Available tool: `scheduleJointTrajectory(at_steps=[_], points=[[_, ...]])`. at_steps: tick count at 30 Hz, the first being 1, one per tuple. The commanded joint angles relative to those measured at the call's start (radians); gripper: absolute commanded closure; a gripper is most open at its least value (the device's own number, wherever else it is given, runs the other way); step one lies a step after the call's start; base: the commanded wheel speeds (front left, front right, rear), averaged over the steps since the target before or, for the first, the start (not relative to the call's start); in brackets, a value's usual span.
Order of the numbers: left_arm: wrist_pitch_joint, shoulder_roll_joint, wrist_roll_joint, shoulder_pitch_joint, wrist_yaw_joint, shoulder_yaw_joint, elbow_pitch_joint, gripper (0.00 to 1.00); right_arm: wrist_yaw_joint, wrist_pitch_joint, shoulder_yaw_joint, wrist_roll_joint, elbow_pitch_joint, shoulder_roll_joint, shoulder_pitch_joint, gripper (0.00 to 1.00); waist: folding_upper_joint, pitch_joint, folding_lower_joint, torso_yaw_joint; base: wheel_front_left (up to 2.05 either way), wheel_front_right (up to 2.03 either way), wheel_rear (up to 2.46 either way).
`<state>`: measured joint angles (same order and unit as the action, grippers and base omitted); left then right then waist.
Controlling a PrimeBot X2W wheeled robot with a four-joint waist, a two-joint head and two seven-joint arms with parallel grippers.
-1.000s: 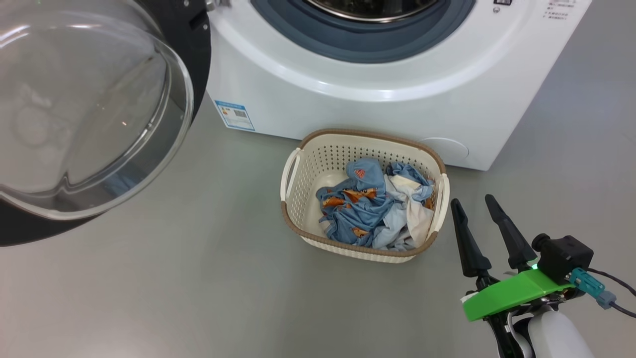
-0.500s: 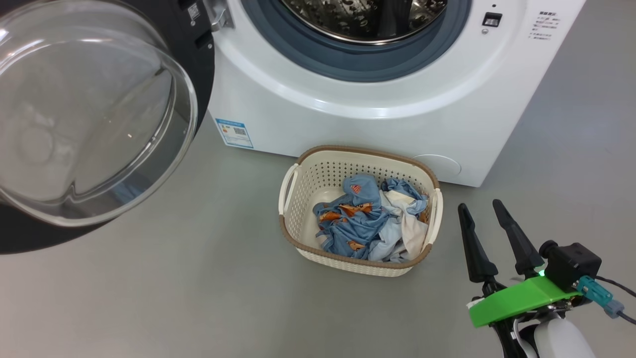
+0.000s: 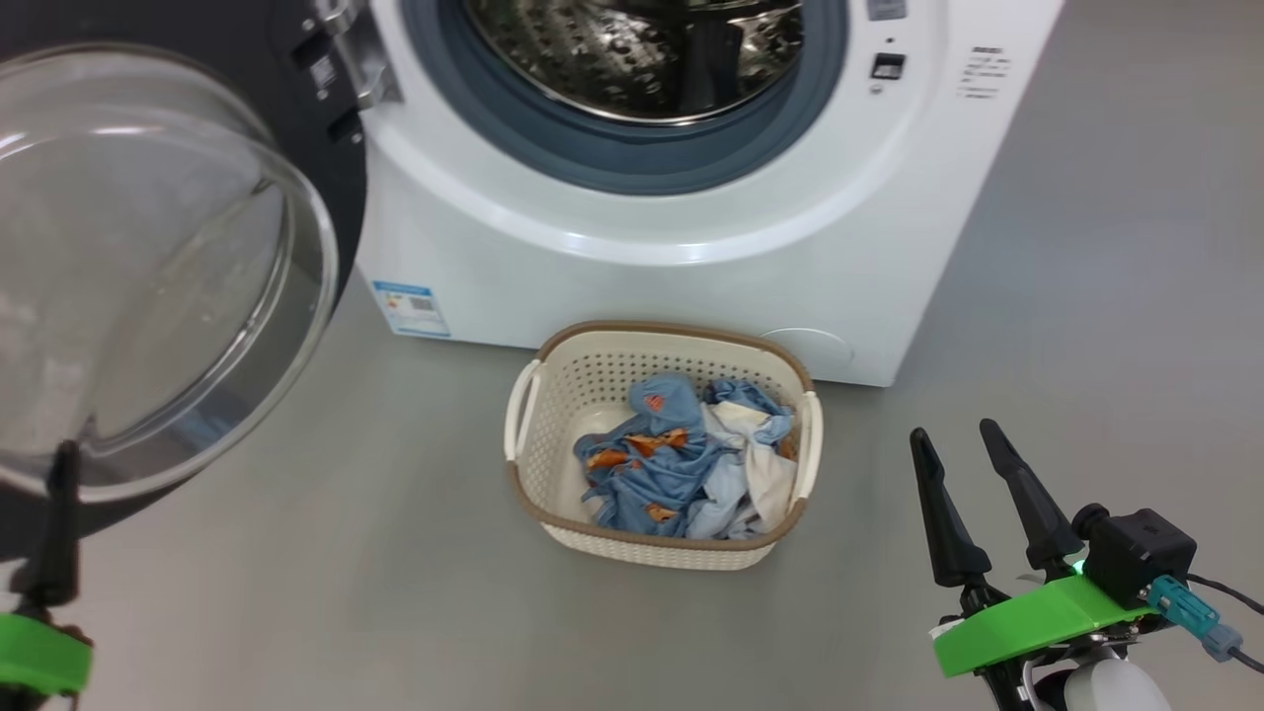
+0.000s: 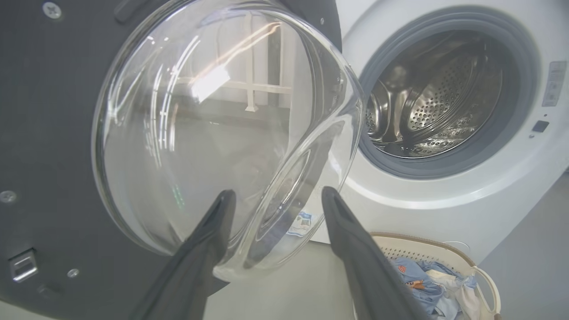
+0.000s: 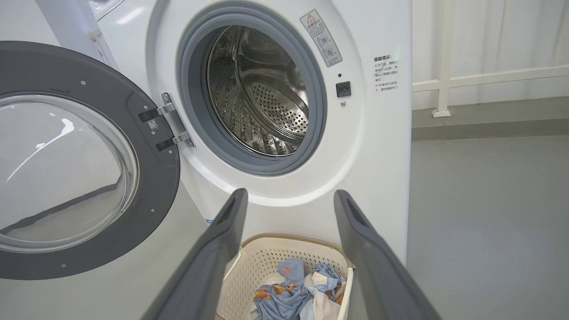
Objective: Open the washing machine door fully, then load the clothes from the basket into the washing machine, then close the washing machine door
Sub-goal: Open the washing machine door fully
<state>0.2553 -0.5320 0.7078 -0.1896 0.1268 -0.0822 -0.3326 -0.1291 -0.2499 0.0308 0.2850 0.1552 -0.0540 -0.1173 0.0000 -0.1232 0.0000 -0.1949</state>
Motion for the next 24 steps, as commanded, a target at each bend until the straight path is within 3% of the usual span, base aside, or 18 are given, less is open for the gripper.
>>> scheduleJointTrajectory(at_steps=[1, 13, 24], points=[[0.006, -0.044, -0.012, -0.015, -0.007, 0.052, 0.029, 0.0, -0.002, -0.012, 0.028, -0.012, -0.029, 0.004, 0.002, 0.0, 0.0, 0.014, 0.0, 0.026, 0.0, 0.0, 0.0], [0.006, 0.086, -0.102, 0.112, -0.019, 0.124, 0.153, 0.0, -0.002, -0.012, 0.059, -0.04, -0.045, 0.004, 0.007, 0.0, 0.0, 0.046, 0.0, 0.153, 0.0, 0.0, 0.0], [0.006, 0.159, -0.154, 0.176, -0.014, 0.142, 0.212, 0.0, -0.002, -0.012, 0.062, -0.055, -0.038, 0.004, 0.008, 0.0, 0.0, 0.07, 0.0, 0.226, 0.0, 0.0, 0.0]])
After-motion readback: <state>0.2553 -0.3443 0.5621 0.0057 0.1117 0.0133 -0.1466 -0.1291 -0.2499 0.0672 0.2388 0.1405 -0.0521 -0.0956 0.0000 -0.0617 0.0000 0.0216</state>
